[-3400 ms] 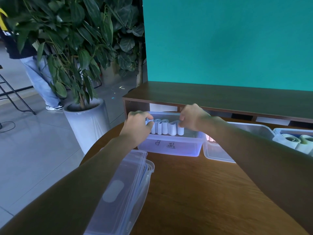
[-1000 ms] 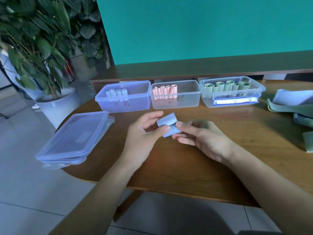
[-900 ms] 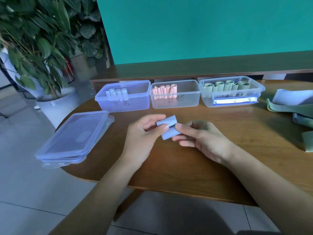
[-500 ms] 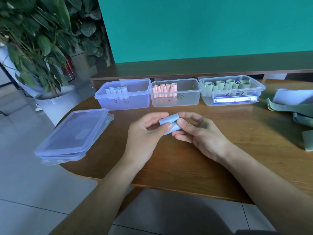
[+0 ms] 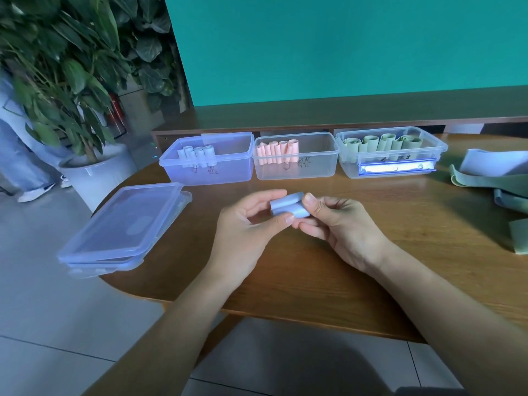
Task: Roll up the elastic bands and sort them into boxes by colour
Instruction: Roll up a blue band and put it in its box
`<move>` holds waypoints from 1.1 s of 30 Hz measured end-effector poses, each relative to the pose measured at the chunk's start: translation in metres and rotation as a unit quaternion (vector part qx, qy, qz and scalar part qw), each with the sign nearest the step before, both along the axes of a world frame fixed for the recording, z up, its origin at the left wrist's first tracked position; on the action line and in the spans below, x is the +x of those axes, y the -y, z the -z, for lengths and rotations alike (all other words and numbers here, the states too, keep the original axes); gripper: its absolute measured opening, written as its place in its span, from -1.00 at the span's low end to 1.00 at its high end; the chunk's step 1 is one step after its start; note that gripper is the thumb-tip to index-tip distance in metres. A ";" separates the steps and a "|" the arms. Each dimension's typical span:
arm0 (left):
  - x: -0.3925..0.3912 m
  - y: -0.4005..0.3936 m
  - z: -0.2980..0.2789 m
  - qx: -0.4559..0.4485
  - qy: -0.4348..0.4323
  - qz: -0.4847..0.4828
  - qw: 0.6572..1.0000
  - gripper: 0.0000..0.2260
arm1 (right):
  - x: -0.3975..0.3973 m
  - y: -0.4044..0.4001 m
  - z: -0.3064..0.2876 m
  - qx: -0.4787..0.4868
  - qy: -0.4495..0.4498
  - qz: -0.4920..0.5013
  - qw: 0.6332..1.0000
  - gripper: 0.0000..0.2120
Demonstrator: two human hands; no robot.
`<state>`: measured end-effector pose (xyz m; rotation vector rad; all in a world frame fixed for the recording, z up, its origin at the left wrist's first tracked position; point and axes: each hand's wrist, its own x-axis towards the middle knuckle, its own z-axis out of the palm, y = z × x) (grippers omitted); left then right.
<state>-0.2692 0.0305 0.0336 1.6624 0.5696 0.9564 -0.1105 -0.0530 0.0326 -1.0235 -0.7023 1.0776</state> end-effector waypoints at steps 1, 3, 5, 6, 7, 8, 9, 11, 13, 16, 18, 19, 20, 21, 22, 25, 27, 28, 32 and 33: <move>0.000 -0.001 0.001 0.000 -0.001 -0.003 1.000 -0.70 | -0.001 0.001 -0.001 -0.004 0.005 -0.003 1.000 -0.58; -0.001 -0.002 0.002 0.009 -0.001 -0.012 1.000 -0.73 | -0.002 0.002 -0.003 -0.013 0.032 -0.011 0.999 -0.56; -0.002 -0.003 0.002 0.024 -0.008 -0.021 0.999 -0.77 | -0.003 0.004 -0.005 -0.022 0.057 -0.017 0.998 -0.52; -0.002 -0.004 0.003 0.029 -0.013 -0.023 0.999 -0.78 | -0.003 0.004 -0.006 -0.026 0.063 -0.017 0.998 -0.52; -0.003 -0.004 0.003 0.034 -0.017 -0.023 0.999 -0.79 | -0.003 0.004 -0.006 -0.030 0.066 -0.016 0.997 -0.54; -0.003 -0.004 0.003 0.039 -0.023 -0.022 0.999 -0.79 | -0.003 0.004 -0.006 -0.033 0.068 -0.015 0.997 -0.58; -0.003 -0.004 0.003 0.044 -0.029 -0.019 0.998 -0.79 | -0.002 0.004 -0.005 -0.035 0.069 -0.016 0.997 -0.63; -0.004 -0.005 0.004 0.054 -0.037 -0.011 0.998 -0.78 | -0.001 0.004 -0.005 -0.037 0.068 -0.016 0.997 -0.69; -0.004 -0.005 0.003 0.055 -0.036 -0.002 0.998 -0.75 | -0.001 0.003 -0.005 -0.039 0.064 -0.016 0.997 -0.72; -0.006 -0.006 0.002 0.036 -0.022 0.006 0.999 -0.66 | 0.000 0.002 -0.005 -0.034 0.046 -0.011 0.998 -0.71; -0.007 -0.007 0.002 0.034 -0.022 0.010 0.999 -0.65 | 0.001 0.001 -0.005 -0.029 0.034 -0.006 0.999 -0.71; -0.007 -0.007 0.002 0.035 -0.022 0.009 0.999 -0.66 | 0.001 0.001 -0.005 -0.027 0.031 -0.005 0.999 -0.71; -0.007 -0.007 0.001 0.036 -0.020 0.005 0.999 -0.68 | 0.001 0.001 -0.005 -0.027 0.028 -0.005 0.999 -0.70; -0.008 -0.008 0.001 0.036 -0.017 0.000 0.999 -0.71 | 0.001 0.000 -0.005 -0.026 0.025 -0.005 0.999 -0.69; -0.008 -0.008 0.001 0.032 -0.014 -0.002 0.999 -0.72 | 0.001 0.000 -0.005 -0.024 0.019 -0.006 1.000 -0.69; -0.010 -0.009 -0.001 0.012 -0.007 0.008 1.000 -0.73 | 0.000 -0.001 -0.005 -0.010 -0.002 -0.008 1.000 -0.68; -0.012 -0.009 -0.004 0.010 -0.005 0.011 1.000 -0.74 | -0.001 -0.002 -0.005 -0.002 -0.009 -0.010 1.000 -0.68; -0.013 -0.009 -0.006 0.005 0.001 0.008 1.000 -0.76 | -0.002 -0.002 -0.006 0.002 -0.007 -0.010 1.000 -0.69; -0.019 -0.013 -0.013 -0.038 0.008 0.004 0.999 -0.80 | -0.006 -0.007 -0.011 0.018 0.032 -0.001 0.999 -0.69; -0.022 -0.015 -0.015 -0.041 0.004 0.006 0.999 -0.80 | -0.008 -0.010 -0.014 0.021 0.045 0.003 0.999 -0.67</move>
